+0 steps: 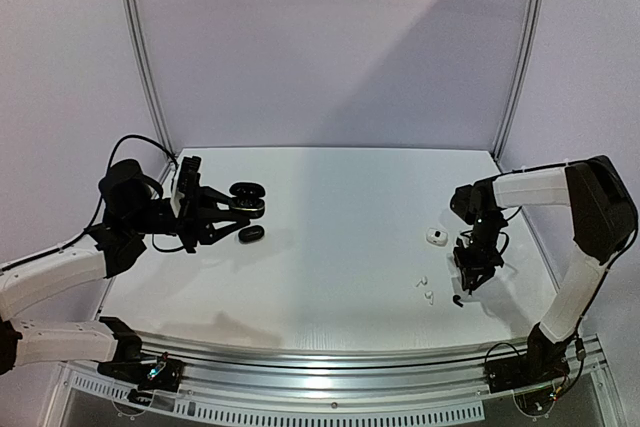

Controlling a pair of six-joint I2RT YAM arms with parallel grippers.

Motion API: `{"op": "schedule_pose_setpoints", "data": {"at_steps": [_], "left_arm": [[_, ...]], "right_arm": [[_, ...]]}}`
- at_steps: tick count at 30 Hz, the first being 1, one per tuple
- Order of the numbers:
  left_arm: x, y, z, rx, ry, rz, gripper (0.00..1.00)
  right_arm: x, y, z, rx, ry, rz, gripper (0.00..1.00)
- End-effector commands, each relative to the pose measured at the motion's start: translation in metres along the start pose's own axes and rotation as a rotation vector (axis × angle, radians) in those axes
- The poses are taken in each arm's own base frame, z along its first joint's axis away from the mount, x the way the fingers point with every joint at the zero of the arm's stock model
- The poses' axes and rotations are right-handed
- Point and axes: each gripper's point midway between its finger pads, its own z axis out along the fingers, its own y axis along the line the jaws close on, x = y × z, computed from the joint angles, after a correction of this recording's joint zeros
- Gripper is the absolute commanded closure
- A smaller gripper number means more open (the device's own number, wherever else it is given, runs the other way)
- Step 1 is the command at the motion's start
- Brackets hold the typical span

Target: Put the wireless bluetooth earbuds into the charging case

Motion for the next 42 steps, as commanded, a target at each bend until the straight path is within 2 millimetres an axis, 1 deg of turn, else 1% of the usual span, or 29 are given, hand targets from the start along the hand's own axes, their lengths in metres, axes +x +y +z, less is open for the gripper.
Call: {"op": "schedule_pose_setpoints", "data": {"at_steps": [1, 5, 10, 14, 17, 19, 21, 22, 24, 25, 26, 28, 29, 31, 33, 34, 36, 37, 38, 39, 42], "left_arm": [[0.002, -0.001, 0.002, 0.003, 0.006, 0.002, 1.0], [0.003, -0.001, 0.002, 0.001, 0.007, 0.003, 1.0], [0.003, -0.001, 0.002, 0.0, 0.007, 0.005, 1.0], [0.004, -0.001, 0.001, -0.001, 0.008, 0.004, 1.0], [0.005, 0.0, 0.001, -0.006, 0.01, 0.002, 1.0], [0.004, 0.003, 0.001, -0.026, 0.008, 0.006, 1.0], [0.003, 0.008, 0.0, -0.059, 0.0, 0.012, 1.0], [0.003, 0.011, 0.0, -0.083, -0.007, 0.012, 1.0], [-0.003, 0.02, -0.002, -0.135, -0.033, 0.02, 1.0], [-0.006, 0.024, -0.002, -0.161, -0.046, 0.024, 1.0], [-0.008, 0.028, -0.003, -0.186, -0.058, 0.029, 1.0], [-0.014, 0.035, -0.005, -0.23, -0.083, 0.043, 1.0], [-0.015, 0.037, -0.005, -0.249, -0.095, 0.05, 1.0], [-0.02, 0.043, -0.006, -0.289, -0.12, 0.063, 1.0], [-0.023, 0.045, -0.004, -0.316, -0.139, 0.079, 1.0], [-0.024, 0.047, -0.003, -0.334, -0.145, 0.087, 1.0], [-0.028, 0.048, -0.002, -0.358, -0.157, 0.112, 1.0], [-0.029, 0.048, -0.002, -0.368, -0.161, 0.127, 1.0], [-0.031, 0.048, -0.001, -0.376, -0.165, 0.145, 1.0], [-0.032, 0.049, -0.001, -0.385, -0.17, 0.164, 1.0], [-0.037, 0.051, -0.002, -0.415, -0.184, 0.174, 1.0]], "right_arm": [[-0.009, -0.002, 0.016, 0.023, -0.001, -0.004, 0.76], [-0.012, 0.0, 0.014, 0.017, -0.008, -0.011, 0.77], [-0.011, 0.002, 0.014, 0.01, -0.002, -0.012, 0.88], [-0.011, 0.003, 0.012, 0.001, -0.005, -0.012, 0.92], [-0.017, 0.006, 0.0, -0.004, -0.033, -0.021, 0.94], [-0.026, 0.012, -0.018, -0.007, -0.082, -0.04, 0.96], [-0.039, 0.03, -0.051, -0.013, -0.182, -0.103, 0.97], [-0.047, 0.04, -0.073, -0.009, -0.25, -0.139, 0.98], [-0.06, 0.071, -0.124, -0.036, -0.407, -0.224, 0.99], [-0.067, 0.093, -0.162, -0.075, -0.515, -0.269, 0.99], [-0.07, 0.112, -0.192, -0.108, -0.602, -0.311, 0.99], [-0.066, 0.154, -0.252, -0.184, -0.784, -0.414, 1.0], [-0.061, 0.175, -0.28, -0.222, -0.871, -0.467, 1.0], [-0.043, 0.215, -0.329, -0.311, -1.023, -0.578, 1.0], [-0.018, 0.254, -0.37, -0.413, -1.158, -0.686, 1.0], [-0.005, 0.271, -0.388, -0.459, -1.227, -0.742, 1.0], [0.023, 0.302, -0.416, -0.549, -1.343, -0.843, 1.0], [0.042, 0.317, -0.428, -0.594, -1.394, -0.907, 1.0], [0.055, 0.327, -0.437, -0.629, -1.436, -0.954, 1.0], [0.069, 0.338, -0.444, -0.668, -1.47, -1.014, 1.0], [0.093, 0.361, -0.452, -0.733, -1.519, -1.106, 1.0]]}}
